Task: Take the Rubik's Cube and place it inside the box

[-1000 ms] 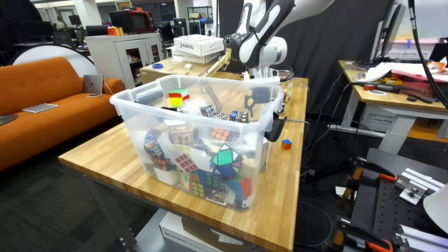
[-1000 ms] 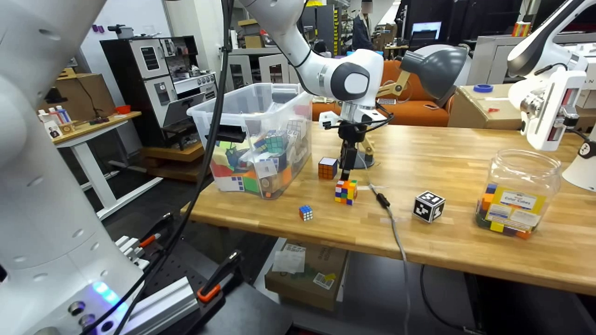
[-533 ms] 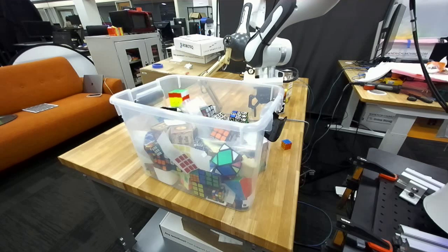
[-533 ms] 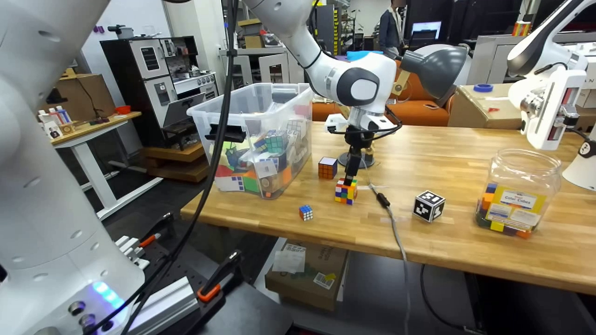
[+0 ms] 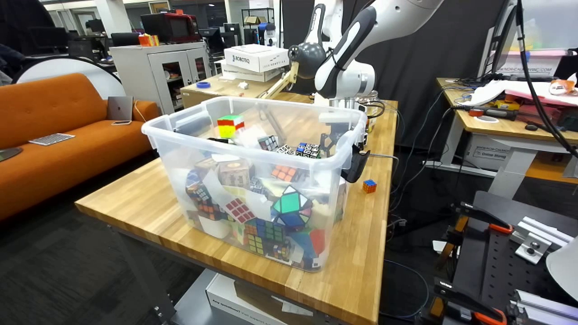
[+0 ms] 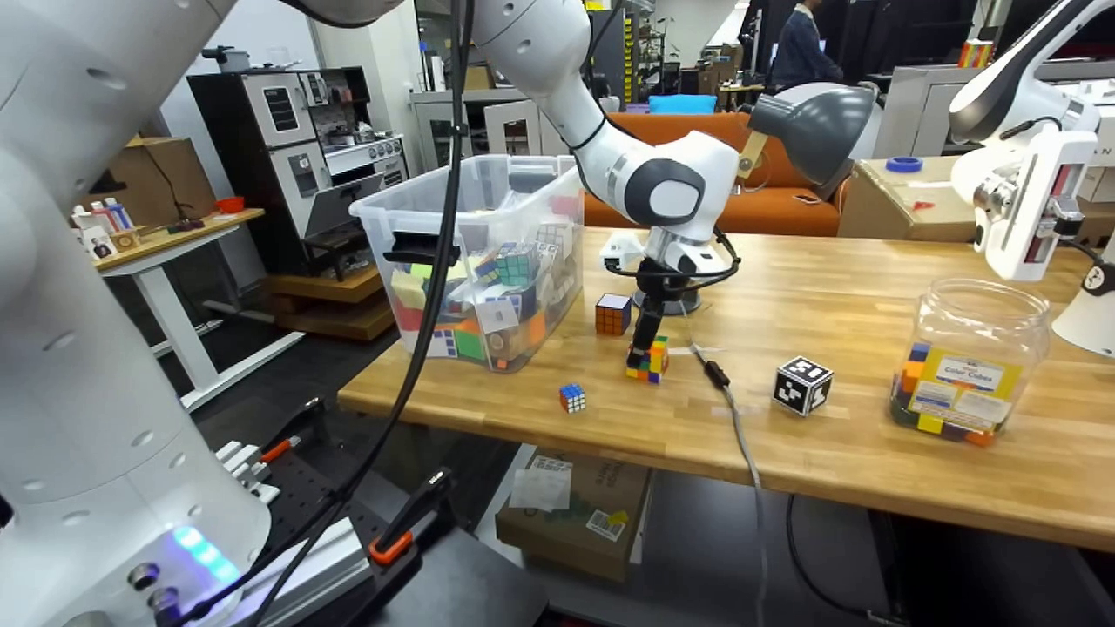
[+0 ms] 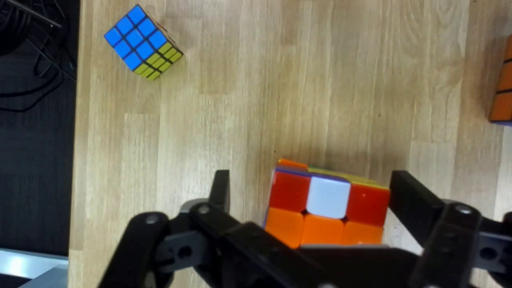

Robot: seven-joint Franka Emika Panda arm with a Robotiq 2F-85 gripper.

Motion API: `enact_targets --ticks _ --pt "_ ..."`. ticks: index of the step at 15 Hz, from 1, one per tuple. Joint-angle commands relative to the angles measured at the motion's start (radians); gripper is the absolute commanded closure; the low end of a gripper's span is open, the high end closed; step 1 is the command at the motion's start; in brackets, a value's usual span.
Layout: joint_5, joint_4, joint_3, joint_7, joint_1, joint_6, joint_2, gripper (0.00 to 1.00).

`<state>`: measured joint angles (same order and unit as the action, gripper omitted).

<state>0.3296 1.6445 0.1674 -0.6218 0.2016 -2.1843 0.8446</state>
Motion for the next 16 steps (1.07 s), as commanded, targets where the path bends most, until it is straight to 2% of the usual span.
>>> enact_targets --ticks 1,16 --pt "0.012 -0.034 0.003 -0.013 -0.005 0.005 0.031 0.00" --pt "-0.019 -0.129 0.017 -0.007 -0.011 0.028 0.095 0.00"
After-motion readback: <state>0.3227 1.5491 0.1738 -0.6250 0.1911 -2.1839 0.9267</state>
